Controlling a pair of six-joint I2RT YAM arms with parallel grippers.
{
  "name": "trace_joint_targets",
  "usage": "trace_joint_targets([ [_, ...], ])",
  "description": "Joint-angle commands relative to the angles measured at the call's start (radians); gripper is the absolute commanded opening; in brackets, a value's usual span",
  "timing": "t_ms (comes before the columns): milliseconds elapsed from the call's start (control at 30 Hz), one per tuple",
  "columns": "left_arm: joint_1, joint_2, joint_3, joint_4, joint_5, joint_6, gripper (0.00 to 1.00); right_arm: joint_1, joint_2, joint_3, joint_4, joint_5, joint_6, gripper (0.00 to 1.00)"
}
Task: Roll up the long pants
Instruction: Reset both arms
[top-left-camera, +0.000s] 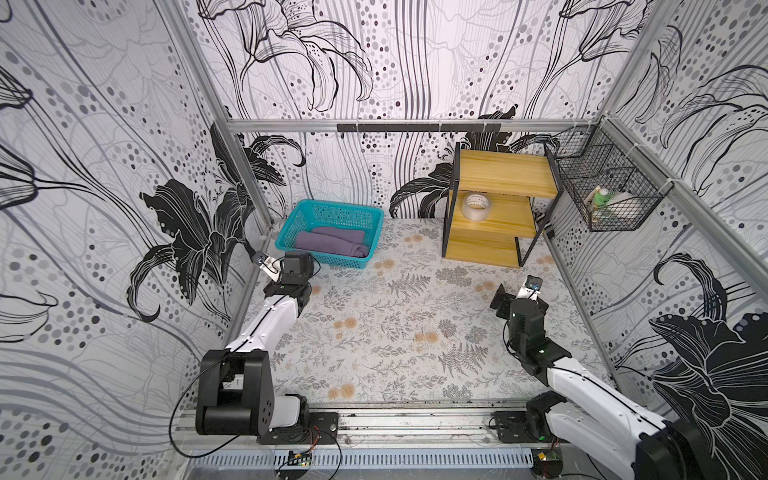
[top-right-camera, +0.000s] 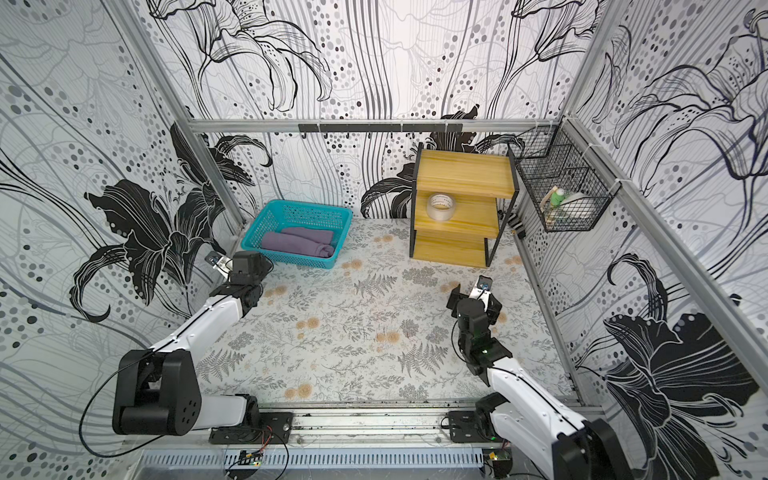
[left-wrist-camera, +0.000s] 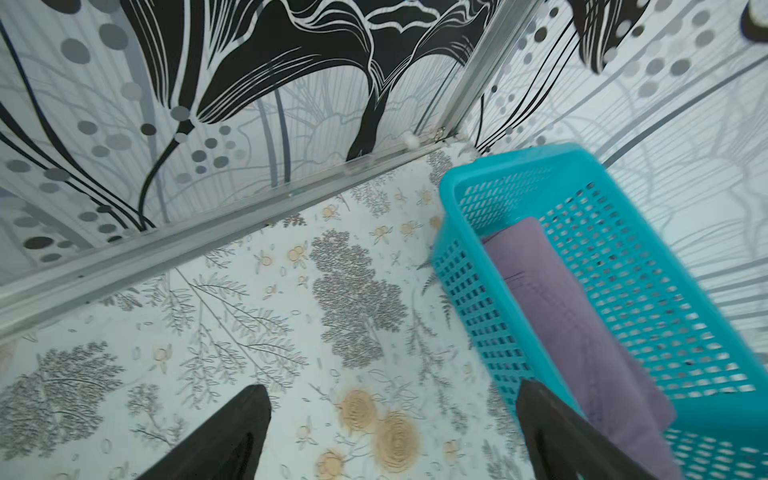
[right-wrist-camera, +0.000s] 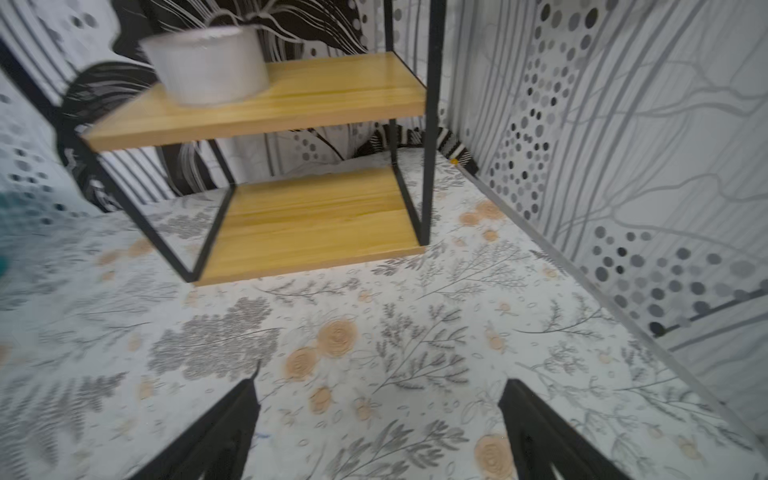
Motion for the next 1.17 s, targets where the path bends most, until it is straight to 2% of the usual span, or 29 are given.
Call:
trace_joint_targets([
  [0,-0.001,-0.026,-0.121,0.196,-0.058,0.171,0.97,-0.065,0.120,-0.034,0.261,-0.034,-0.169,0.95],
  [100,-0.007,-0.053,-0.278,0.428,-0.044,0.247,0.97,-0.141,0.271,-0.075,0.481,-0.145,-0.197,0.94],
  [167,-0.034,-0.074,-0.381,0.604,-0.061,0.314,0.98,-0.149,0.373,-0.059,0.575,-0.147,-0.262,0.93],
  [200,-0.051,-0.080,-0.421,0.702,-0.067,0.358,0.97,-0.152,0.377,-0.045,0.543,-0.215,-0.295,0.91],
  [267,-0.087,-0.081,-0.512,0.920,-0.062,0.463,0.97,-0.165,0.427,-0.115,0.778,-0.246,-0.382,0.93],
  [300,-0.104,-0.085,-0.532,0.960,-0.049,0.484,0.97,-0.198,0.452,-0.126,0.804,-0.275,-0.342,0.93],
  [333,-0.115,-0.074,-0.579,1.109,-0.013,0.547,0.98,-0.248,0.475,-0.141,0.866,-0.353,-0.319,0.90],
  [367,-0.133,-0.062,-0.595,1.177,-0.003,0.572,0.98,-0.287,0.462,-0.137,0.809,-0.411,-0.283,0.89],
  [433,-0.135,0.004,-0.635,1.309,0.028,0.602,0.98,-0.307,0.548,-0.145,0.925,-0.411,-0.268,0.88],
  [467,-0.137,0.036,-0.640,1.399,0.058,0.639,0.98,-0.310,0.538,-0.136,0.905,-0.417,-0.268,0.90],
  [500,-0.140,0.033,-0.613,1.325,0.097,0.637,0.98,-0.318,0.507,-0.117,0.795,-0.431,-0.247,0.90],
  [533,-0.141,0.057,-0.598,1.309,0.128,0.641,0.98,-0.321,0.529,-0.129,0.861,-0.429,-0.261,0.96],
  [600,-0.114,0.109,-0.623,1.415,0.155,0.629,0.98,-0.320,0.513,-0.120,0.813,-0.431,-0.255,0.95],
  [633,-0.109,0.110,-0.612,1.395,0.165,0.622,0.98,-0.321,0.526,-0.129,0.860,-0.422,-0.264,0.95],
  [1133,-0.105,0.104,-0.618,1.391,0.166,0.621,0.98,-0.330,0.517,-0.121,0.828,-0.444,-0.259,0.95],
])
